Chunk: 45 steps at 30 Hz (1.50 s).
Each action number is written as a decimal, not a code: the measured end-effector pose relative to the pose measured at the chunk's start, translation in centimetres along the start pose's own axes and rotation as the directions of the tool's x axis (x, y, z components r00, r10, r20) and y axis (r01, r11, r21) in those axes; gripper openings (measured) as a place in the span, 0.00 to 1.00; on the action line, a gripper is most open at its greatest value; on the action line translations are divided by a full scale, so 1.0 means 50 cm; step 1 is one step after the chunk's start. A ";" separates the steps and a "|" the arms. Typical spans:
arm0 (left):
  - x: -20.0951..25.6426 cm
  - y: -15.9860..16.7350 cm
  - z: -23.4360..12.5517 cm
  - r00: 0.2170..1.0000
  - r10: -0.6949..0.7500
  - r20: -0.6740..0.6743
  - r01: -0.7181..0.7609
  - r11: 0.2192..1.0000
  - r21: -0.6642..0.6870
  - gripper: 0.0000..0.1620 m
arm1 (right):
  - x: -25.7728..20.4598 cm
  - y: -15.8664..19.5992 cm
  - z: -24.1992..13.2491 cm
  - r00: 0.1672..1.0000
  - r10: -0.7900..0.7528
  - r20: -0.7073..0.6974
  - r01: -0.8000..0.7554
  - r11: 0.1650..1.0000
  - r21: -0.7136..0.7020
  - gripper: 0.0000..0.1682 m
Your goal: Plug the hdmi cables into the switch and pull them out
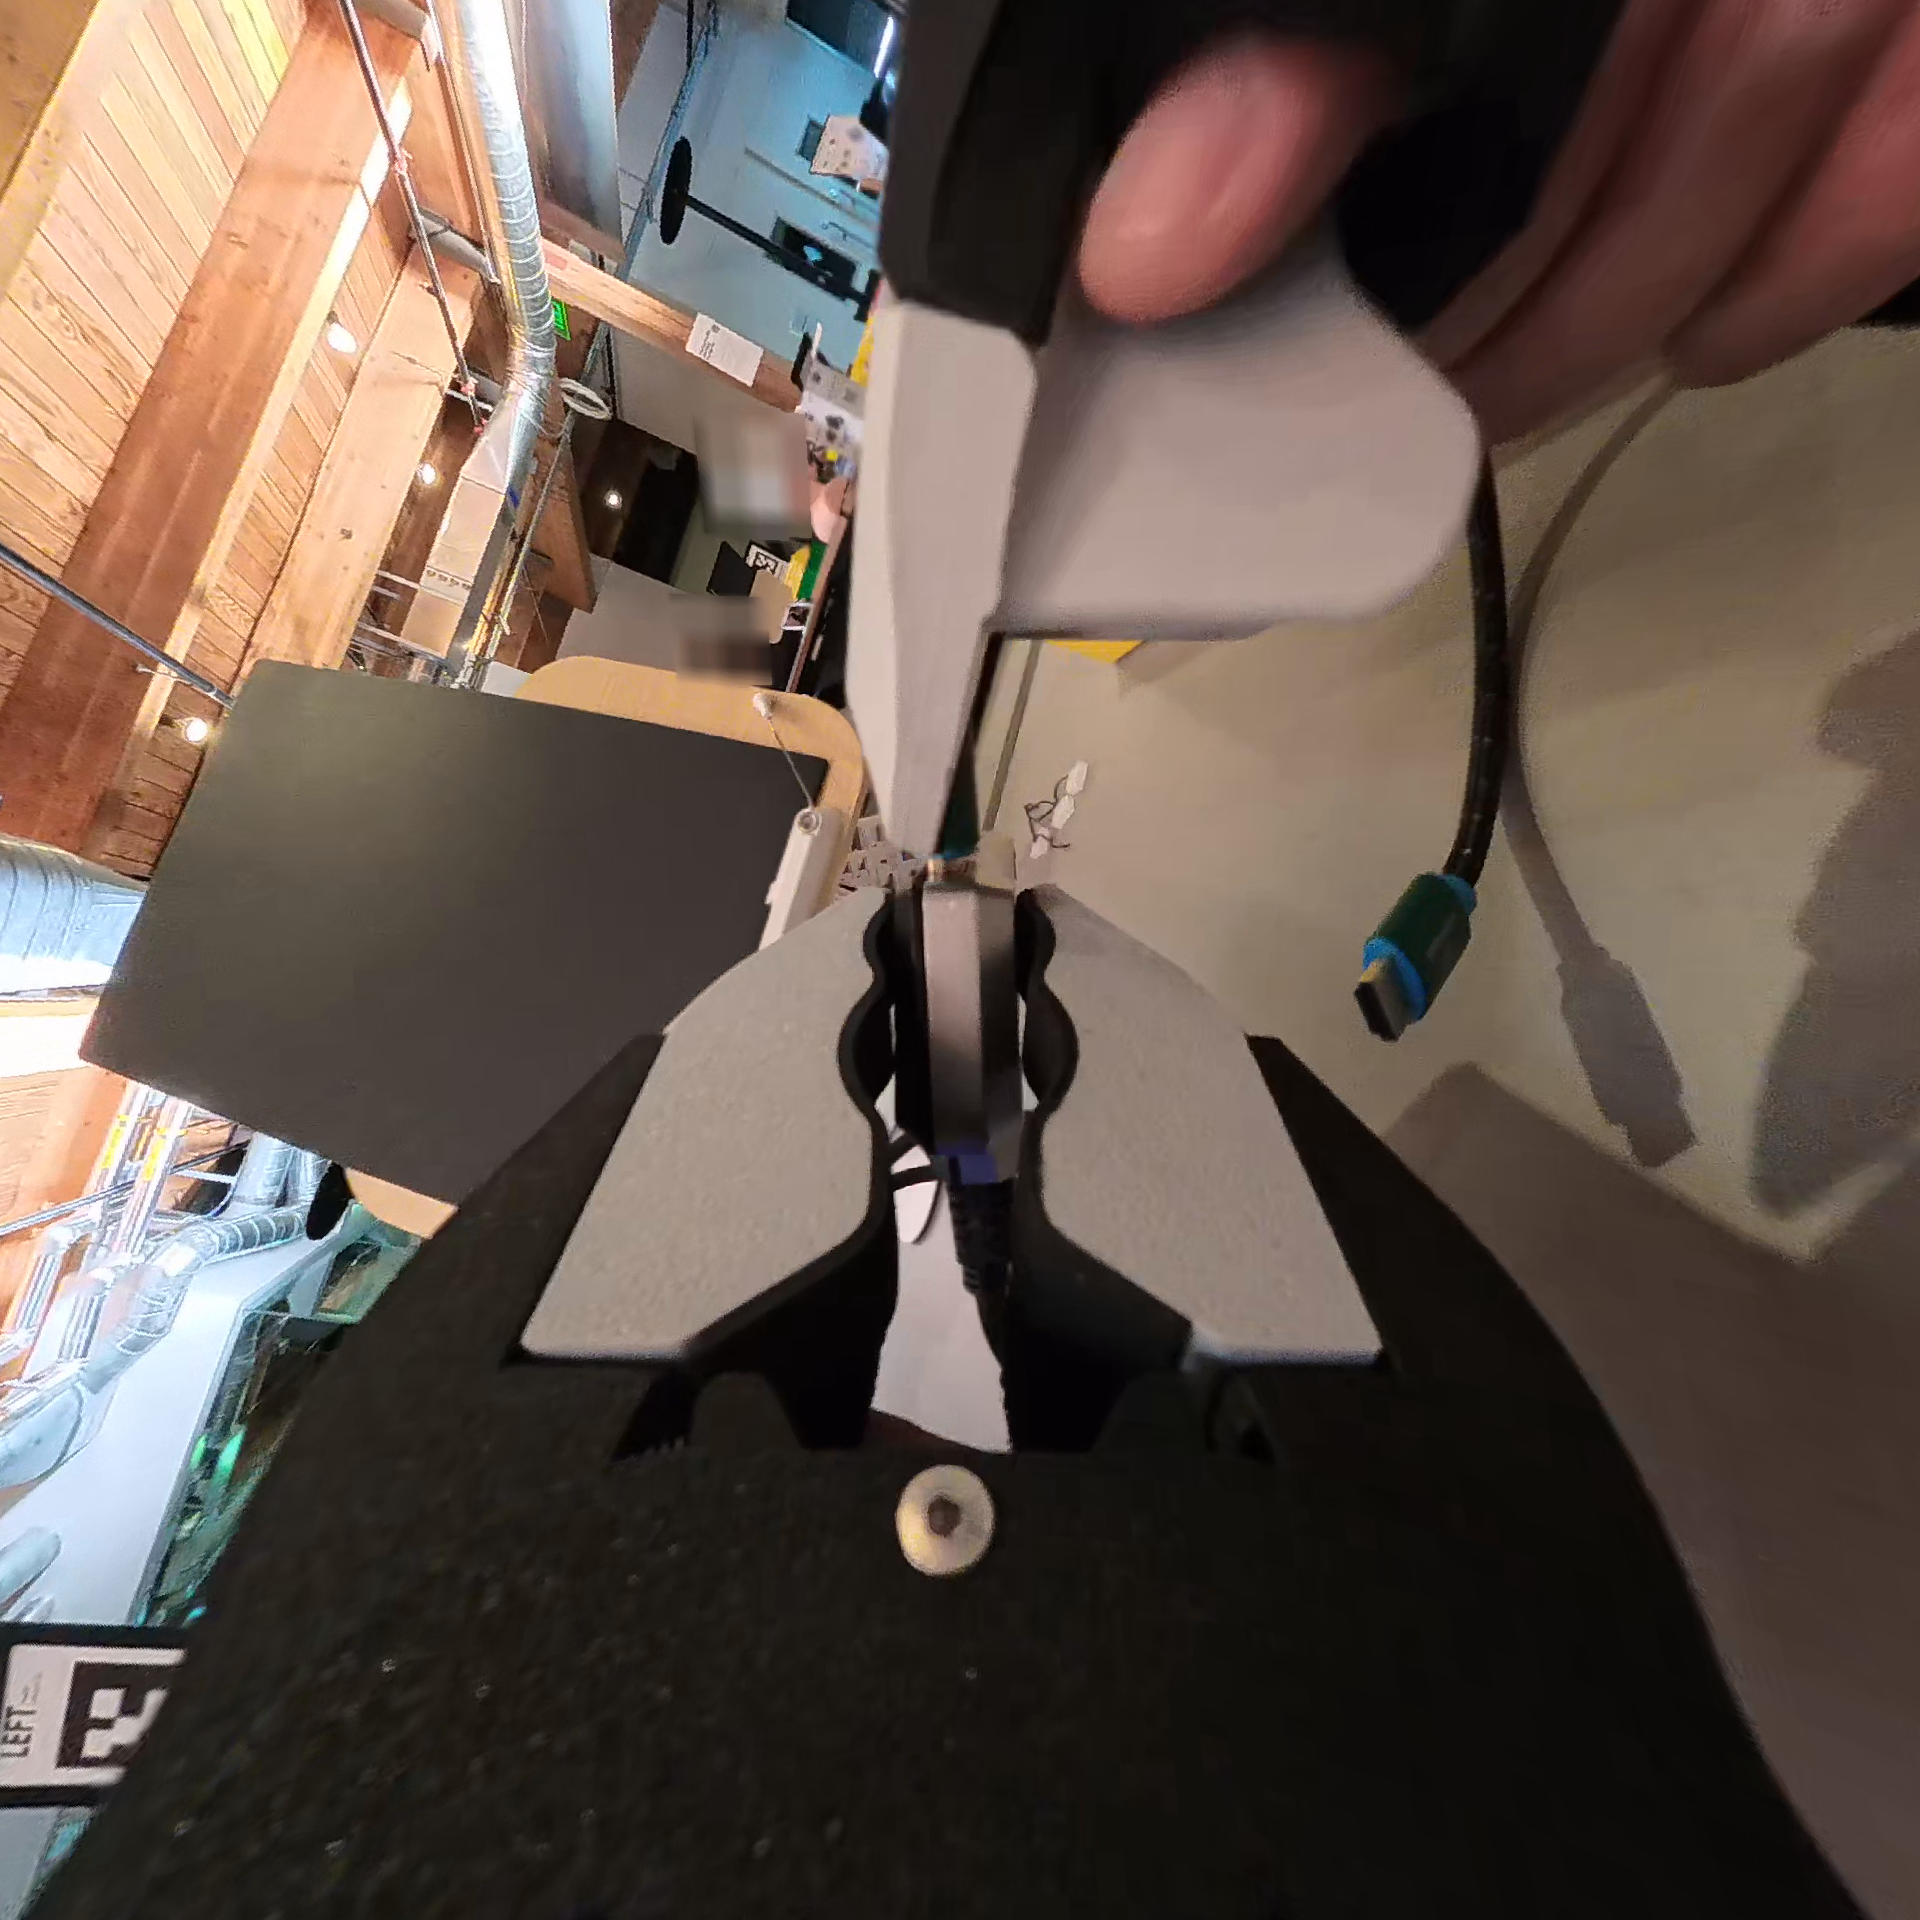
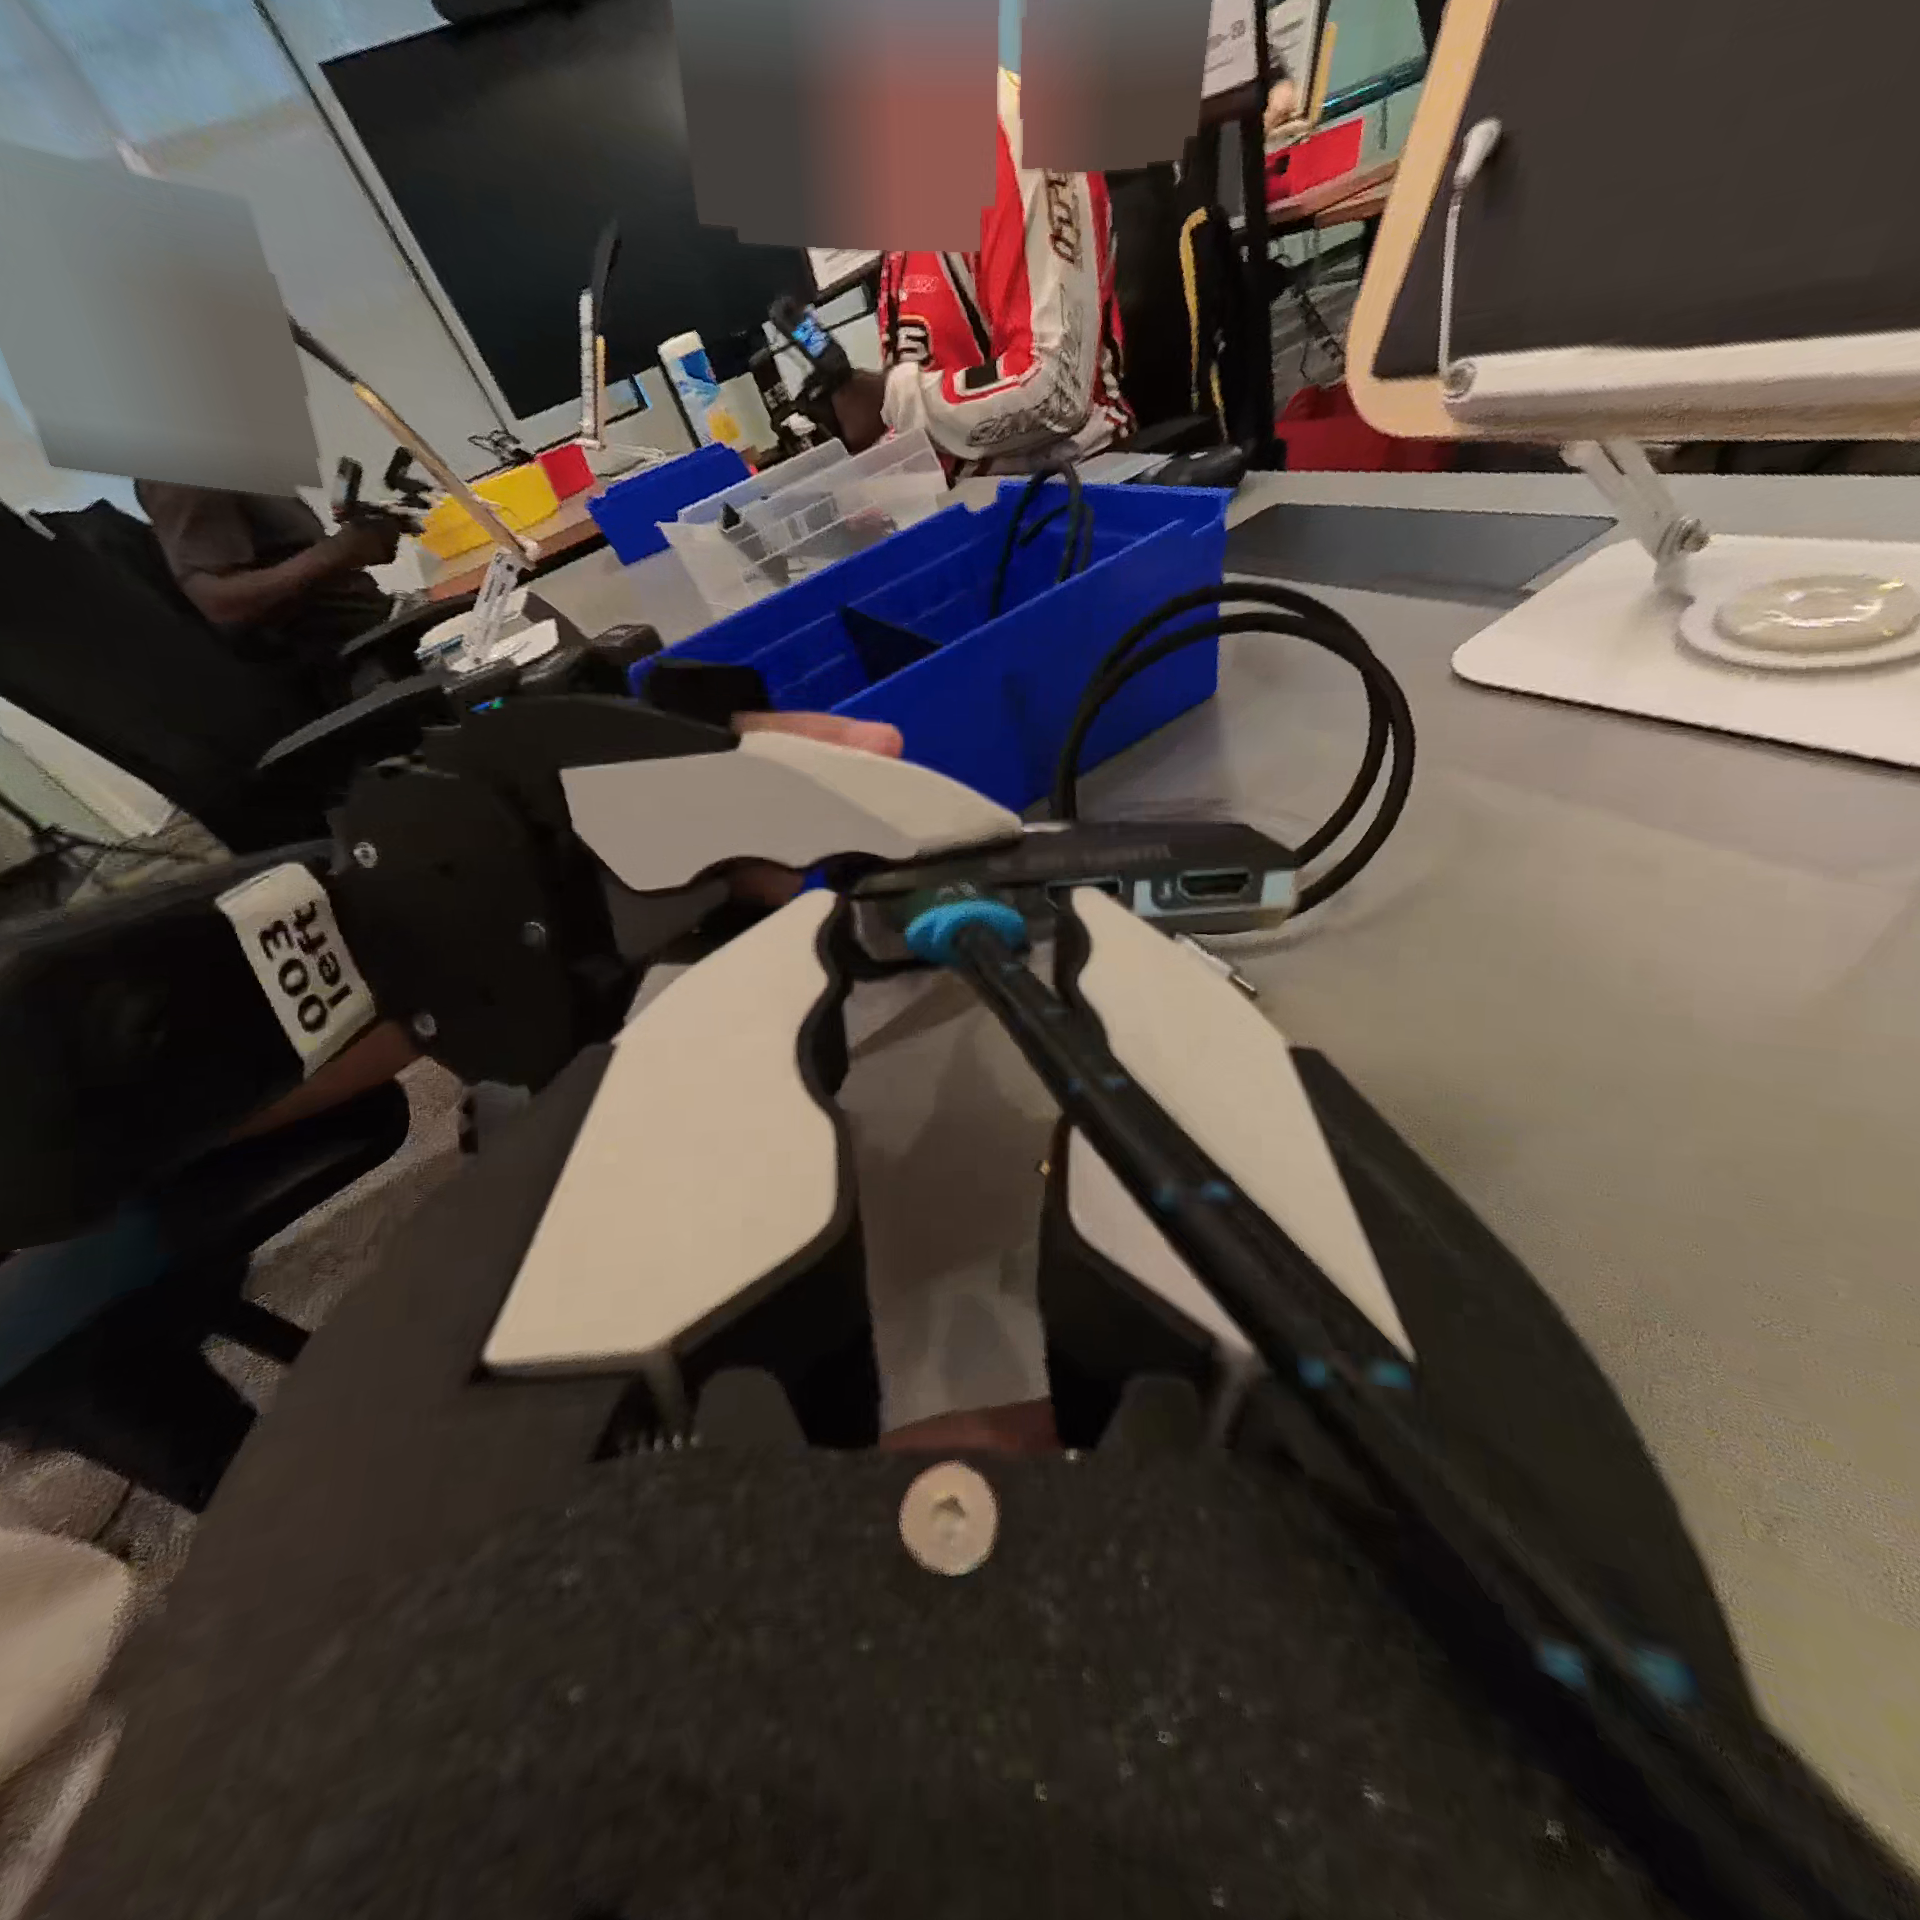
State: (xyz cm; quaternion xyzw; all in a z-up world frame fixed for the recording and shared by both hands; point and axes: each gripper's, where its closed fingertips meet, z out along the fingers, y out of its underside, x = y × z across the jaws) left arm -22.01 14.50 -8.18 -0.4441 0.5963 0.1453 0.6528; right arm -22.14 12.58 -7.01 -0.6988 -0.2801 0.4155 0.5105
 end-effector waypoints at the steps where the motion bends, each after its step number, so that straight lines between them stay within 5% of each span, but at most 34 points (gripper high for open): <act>1: 0.001 0.003 0.001 1.000 0.005 0.004 -0.005 1.000 -0.005 0.12 | 0.001 0.002 0.003 1.000 -0.012 0.002 0.012 1.000 -0.021 0.17; 10: 0.014 0.033 0.008 0.999 -0.036 -0.008 0.036 0.995 -0.092 0.13 | 0.012 0.027 0.016 0.964 -0.224 -0.145 0.195 0.962 -0.190 0.13; 30: 0.043 0.014 0.011 0.998 -0.015 -0.060 0.013 1.000 -0.028 0.13 | 0.012 0.053 -0.012 0.955 -0.224 -0.196 0.191 0.966 -0.175 0.12; 31: 0.041 0.027 0.015 0.999 -0.013 -0.050 0.009 0.998 -0.070 0.12 | 0.013 0.052 -0.015 0.953 -0.226 -0.202 0.193 0.966 -0.170 0.12; 33: 0.036 0.151 0.024 0.999 0.002 -0.054 -0.018 0.952 -0.305 0.13 | 0.026 0.016 -0.054 0.938 -0.228 -0.260 0.206 0.973 -0.108 0.12; 35: 0.037 0.107 0.013 0.998 0.033 -0.047 -0.042 0.978 -0.204 0.12 | 0.039 -0.014 -0.110 0.935 -0.207 -0.289 0.195 0.978 -0.070 0.12; 37: 0.061 0.024 0.021 0.997 0.033 -0.069 -0.043 0.988 -0.151 0.12 | 0.035 -0.004 -0.135 0.942 -0.195 -0.274 0.174 0.980 -0.098 0.12; 42: 0.036 0.078 0.044 0.998 -0.061 -0.022 0.055 0.973 -0.226 0.13 | -0.008 0.012 -0.132 0.971 -0.171 -0.166 0.157 0.983 -0.091 0.12; 45: 0.007 0.091 0.036 0.980 -0.197 0.013 0.195 0.956 -0.220 0.13 | -0.049 0.101 -0.082 0.999 -0.038 0.025 0.043 0.960 -0.278 0.12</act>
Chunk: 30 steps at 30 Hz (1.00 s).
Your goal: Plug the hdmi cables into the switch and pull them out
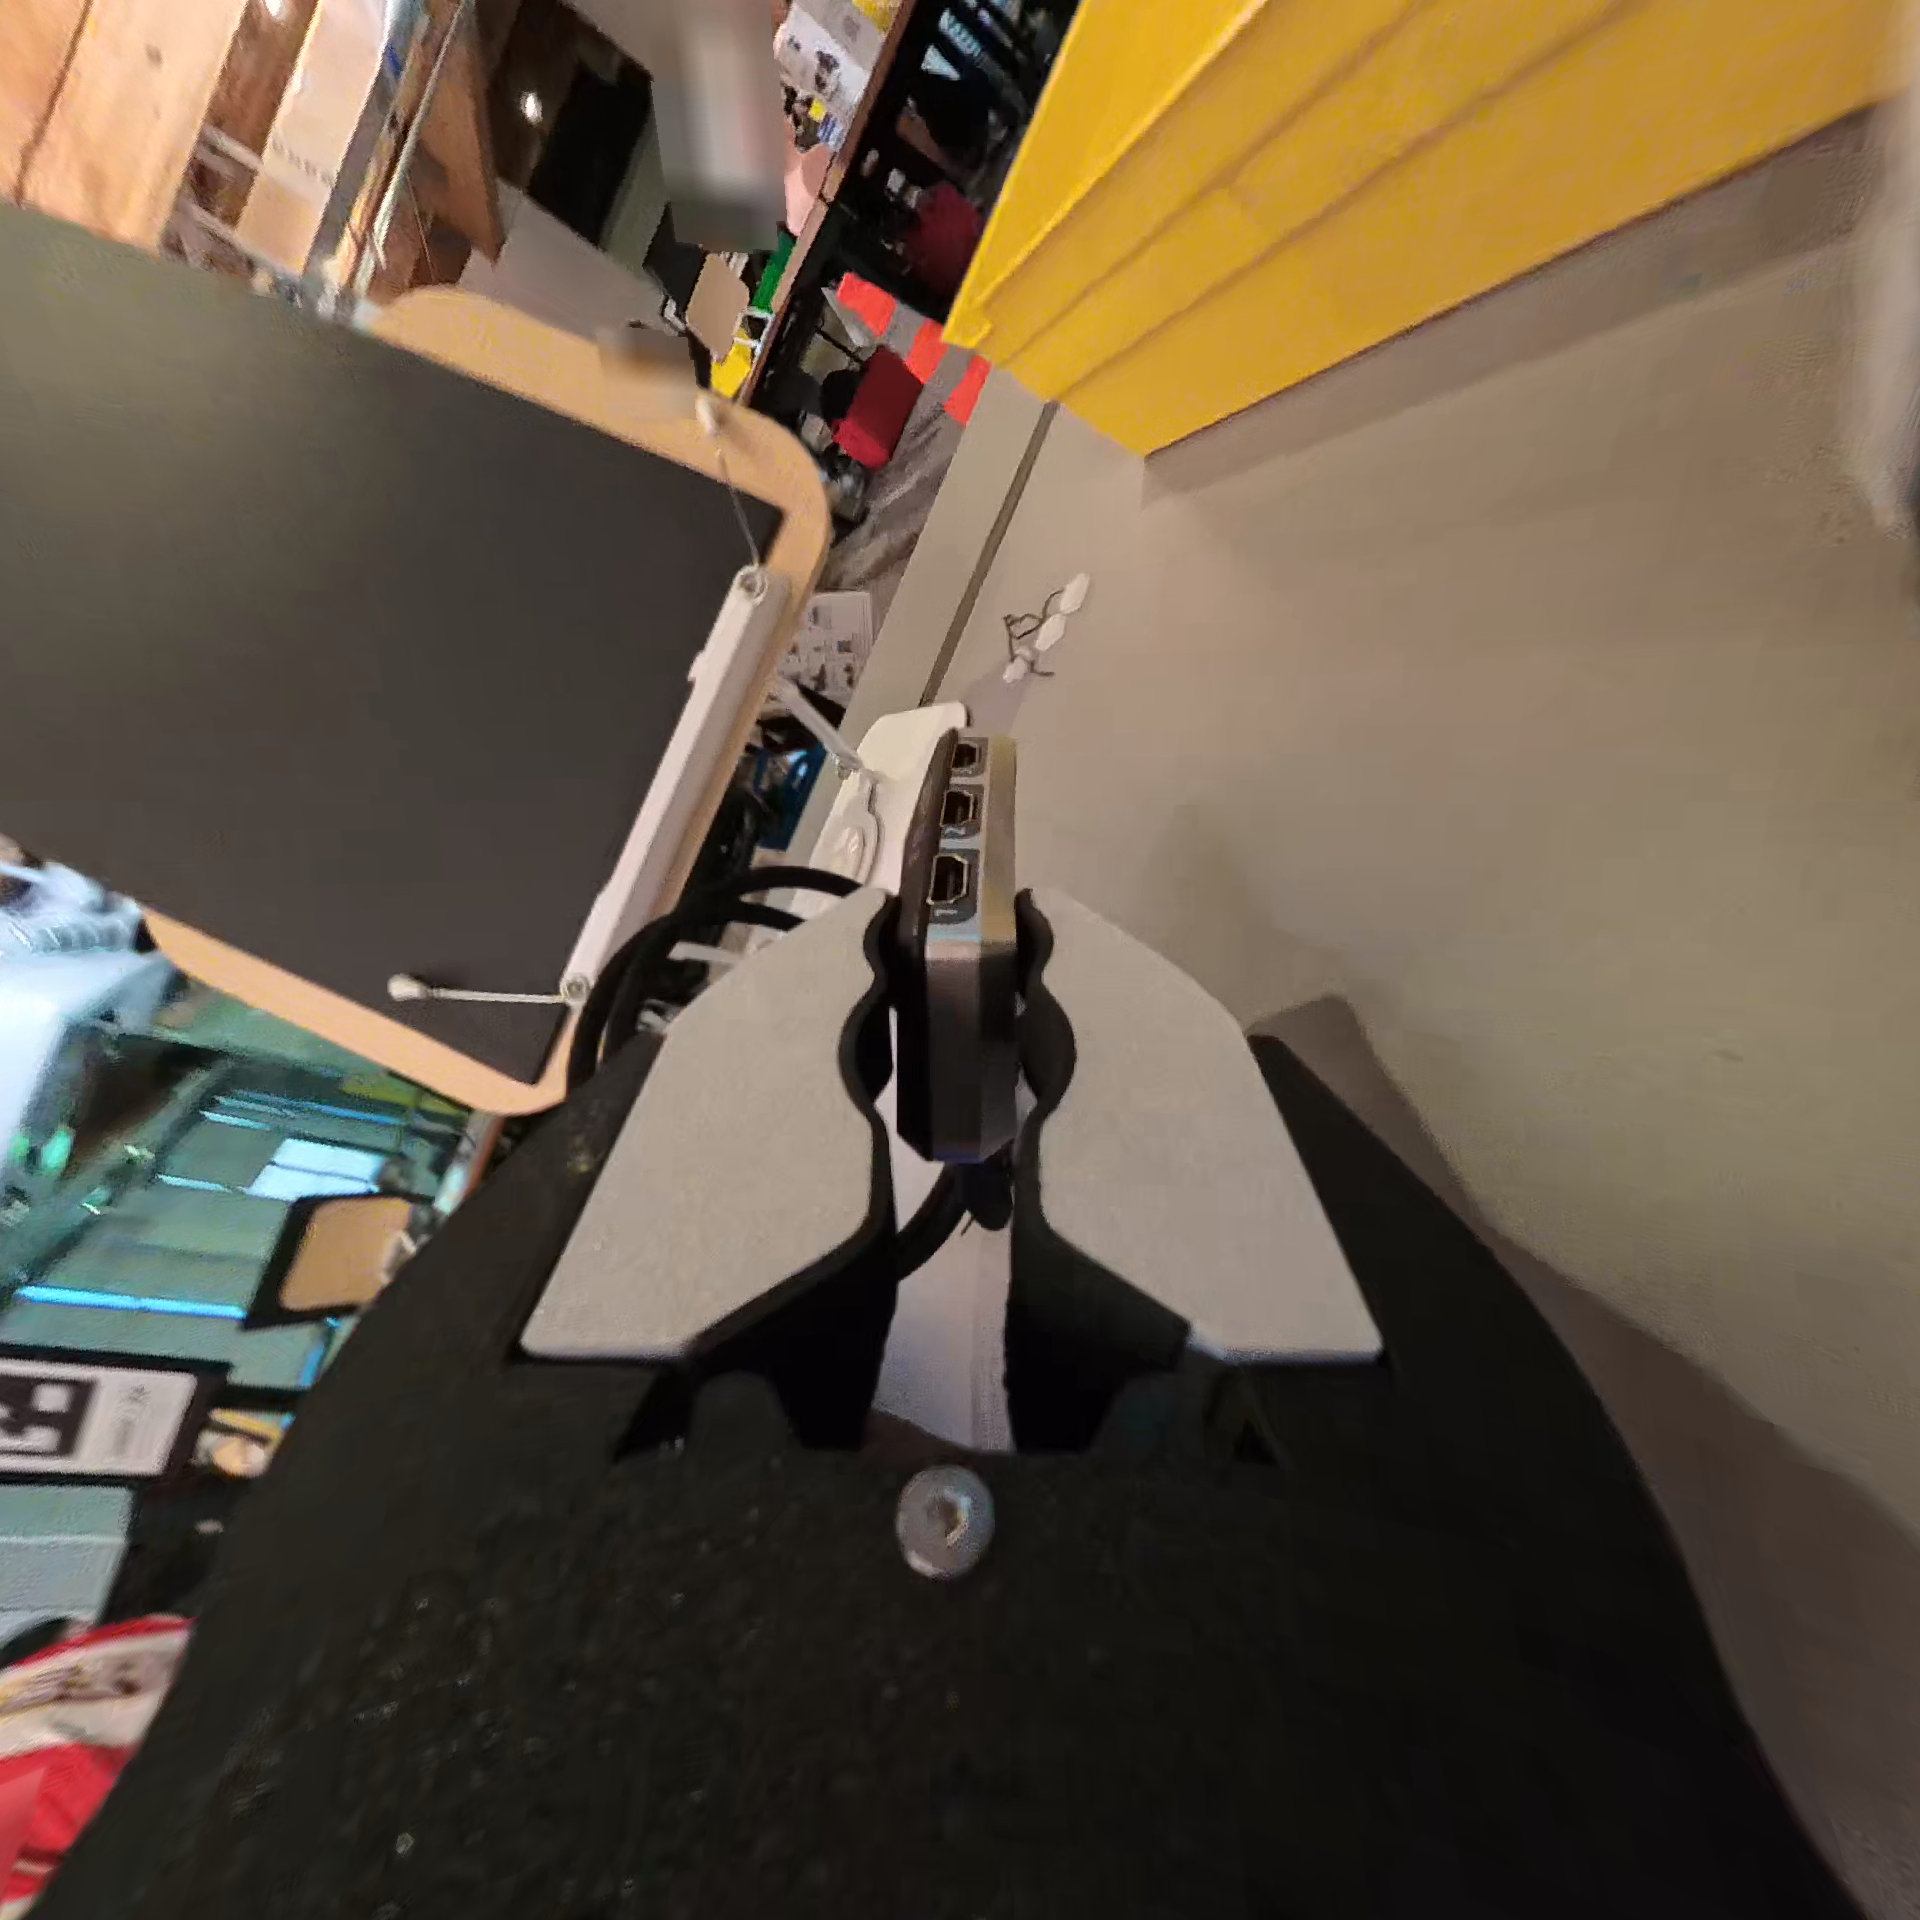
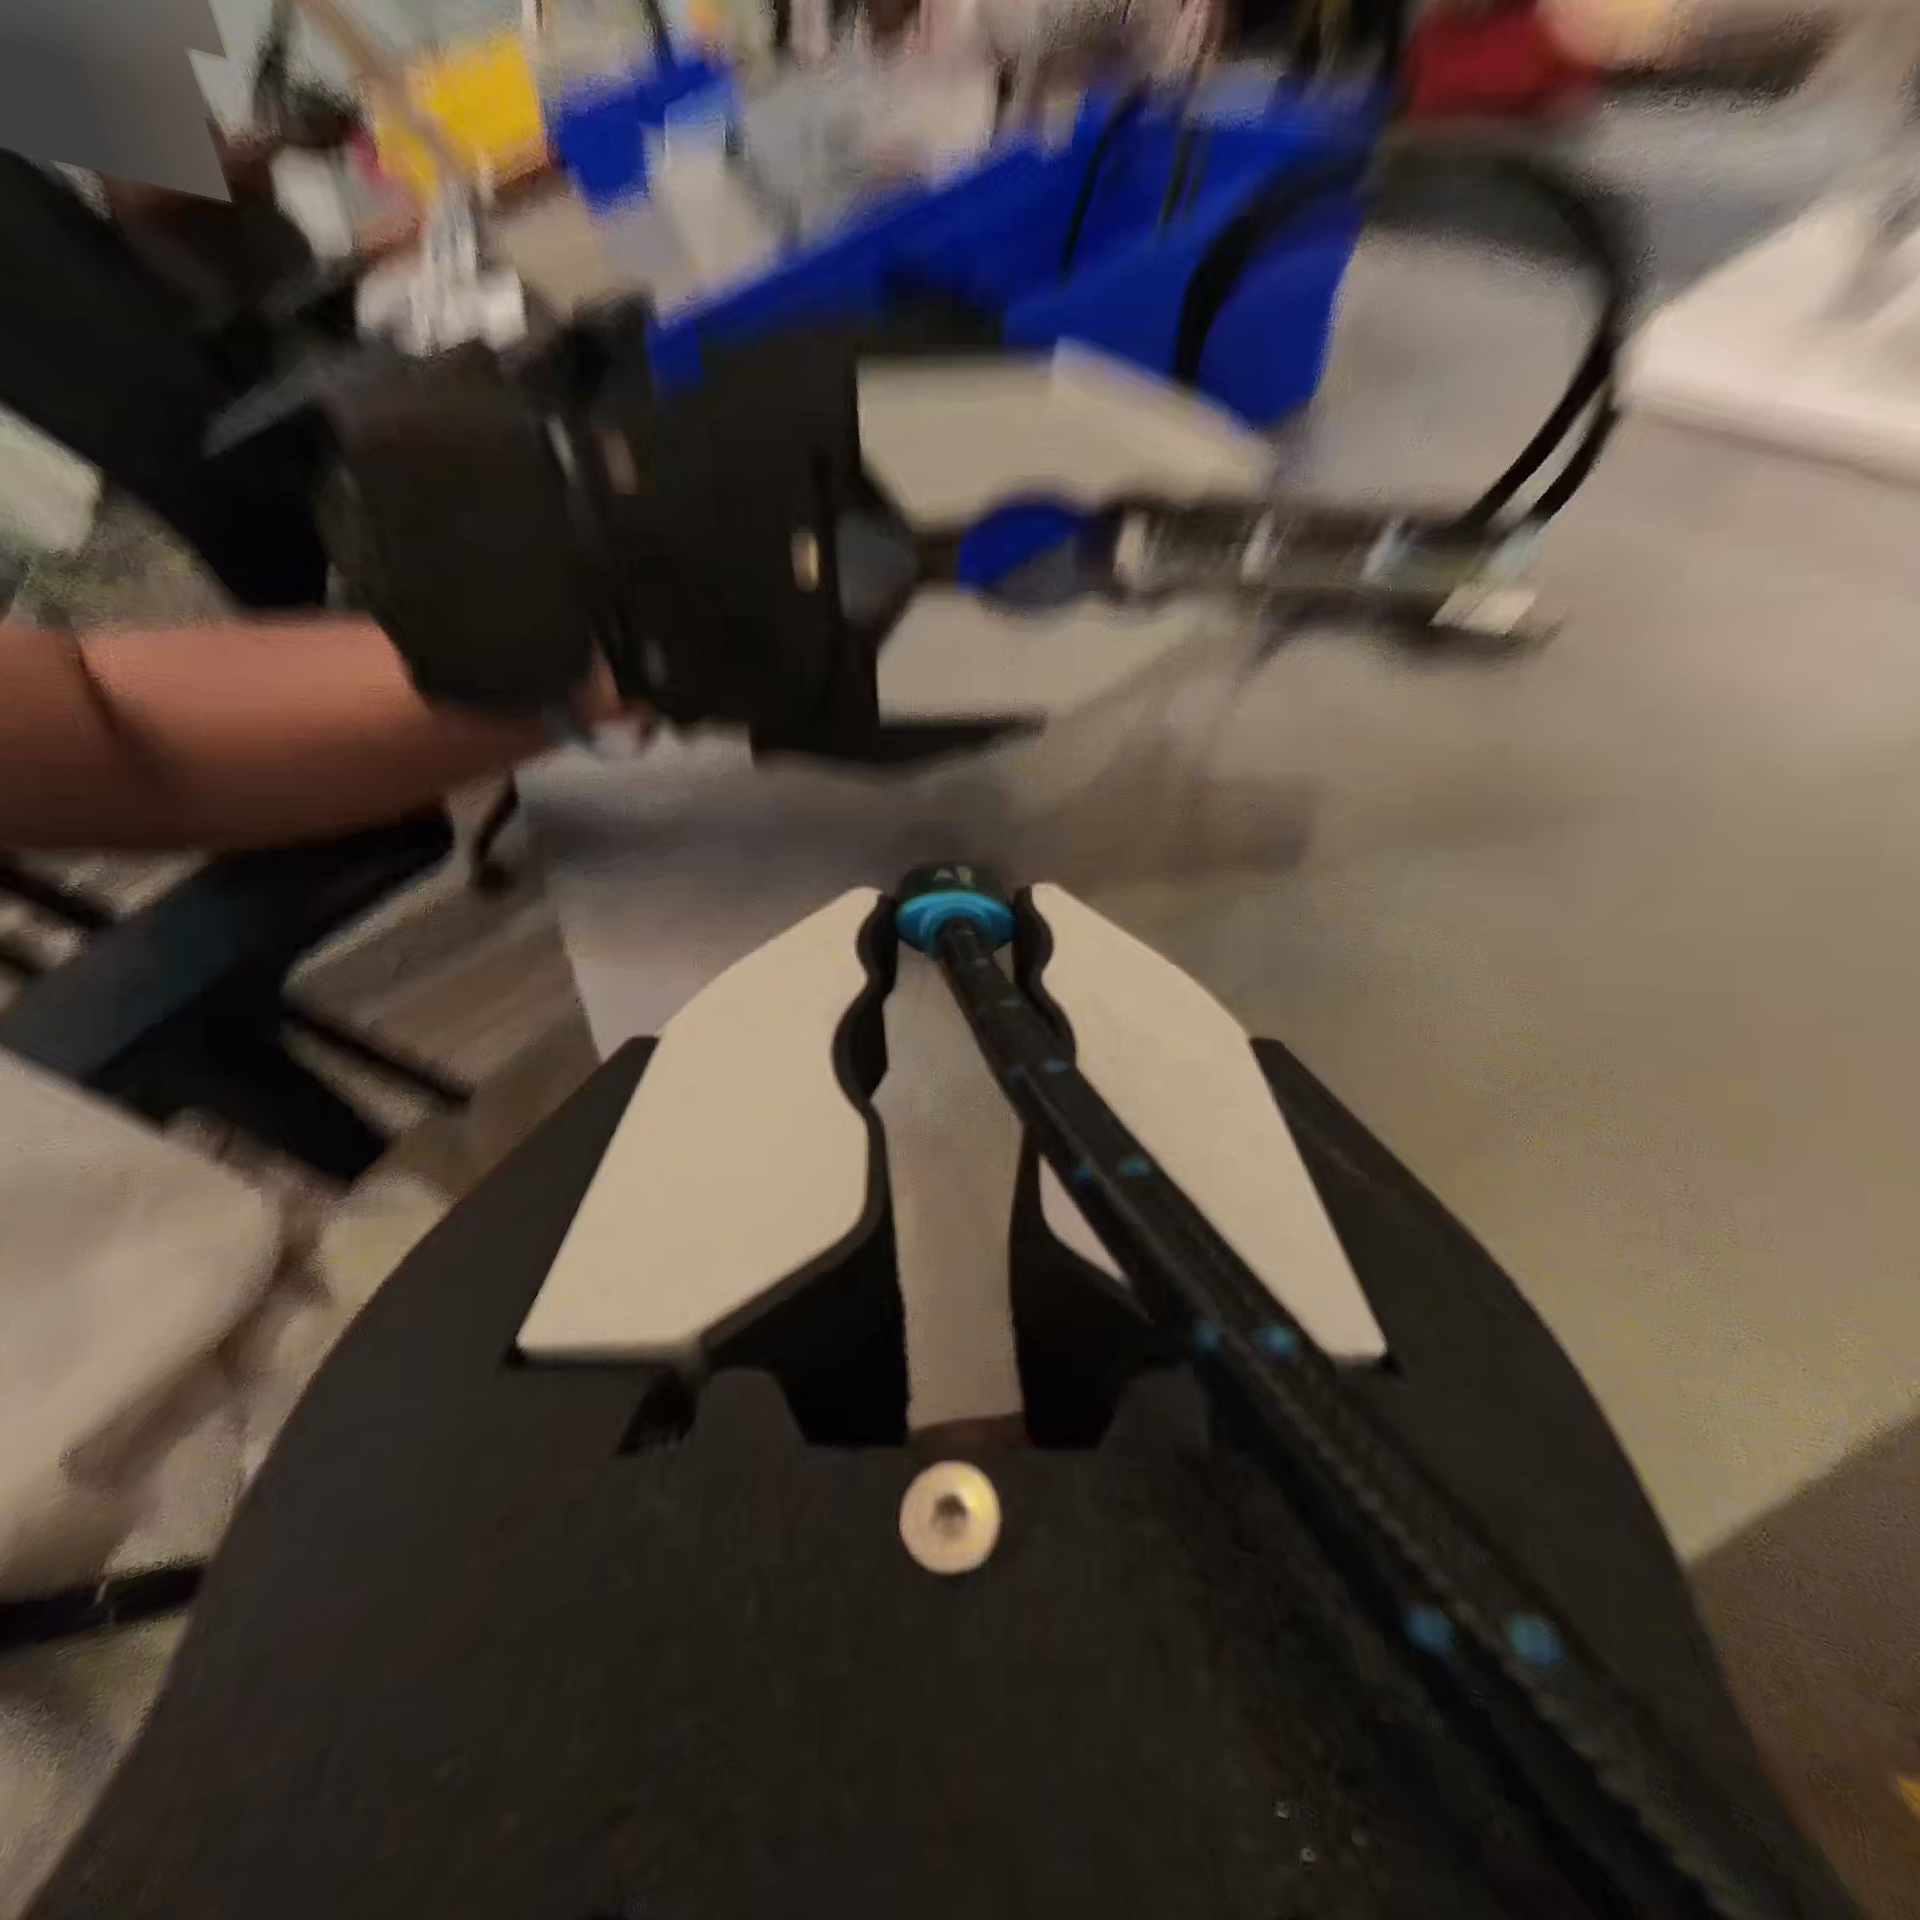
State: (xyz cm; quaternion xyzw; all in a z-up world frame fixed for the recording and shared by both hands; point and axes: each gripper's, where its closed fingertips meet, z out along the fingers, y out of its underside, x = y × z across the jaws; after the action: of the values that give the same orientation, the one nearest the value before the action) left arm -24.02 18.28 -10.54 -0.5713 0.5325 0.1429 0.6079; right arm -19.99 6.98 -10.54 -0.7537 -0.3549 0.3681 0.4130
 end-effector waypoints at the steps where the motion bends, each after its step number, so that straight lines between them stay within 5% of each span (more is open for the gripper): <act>1: -0.011 0.004 -0.001 1.000 -0.028 0.003 0.028 1.000 -0.007 0.13 | -0.002 0.035 0.028 1.000 0.003 0.027 0.000 0.993 -0.119 0.12; 3: -0.028 0.006 -0.004 0.997 -0.071 0.004 0.071 0.997 -0.003 0.13 | 0.003 0.070 0.069 0.999 -0.027 0.047 0.037 0.971 -0.238 0.12; 7: -0.040 0.007 -0.015 0.995 -0.098 0.005 0.098 0.995 0.002 0.12 | 0.014 0.065 0.088 0.997 -0.043 0.068 0.059 0.964 -0.259 0.12; 13: -0.031 0.029 -0.024 0.997 -0.073 -0.004 0.073 0.997 -0.017 0.13 | -0.013 -0.022 -0.073 0.970 -0.234 0.067 0.243 0.920 -0.307 0.12; 18: -0.024 0.029 -0.023 0.997 -0.071 -0.028 0.070 0.997 -0.021 0.13 | 0.083 -0.204 -0.240 0.970 -0.230 -0.076 0.217 0.964 -0.153 0.12; 22: -0.020 0.017 -0.020 0.998 -0.051 -0.036 0.050 0.999 -0.020 0.12 | 0.231 -0.282 -0.290 0.993 -0.069 -0.097 0.079 0.991 0.109 0.12; 26: -0.015 0.011 -0.021 0.998 -0.036 -0.047 0.035 0.999 -0.026 0.12 | 0.380 -0.175 -0.264 0.971 0.210 -0.115 -0.193 0.971 0.144 0.12; 30: -0.005 0.011 -0.021 0.998 -0.028 -0.059 0.027 0.999 -0.026 0.13 | 0.431 -0.065 -0.228 0.891 0.434 -0.132 -0.420 0.900 0.118 0.12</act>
State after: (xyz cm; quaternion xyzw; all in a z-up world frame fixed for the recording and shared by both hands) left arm -25.05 17.67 -10.38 -0.5902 0.5404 0.1243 0.5866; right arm -0.79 22.25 -8.88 -0.8210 -0.1313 0.4052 0.3803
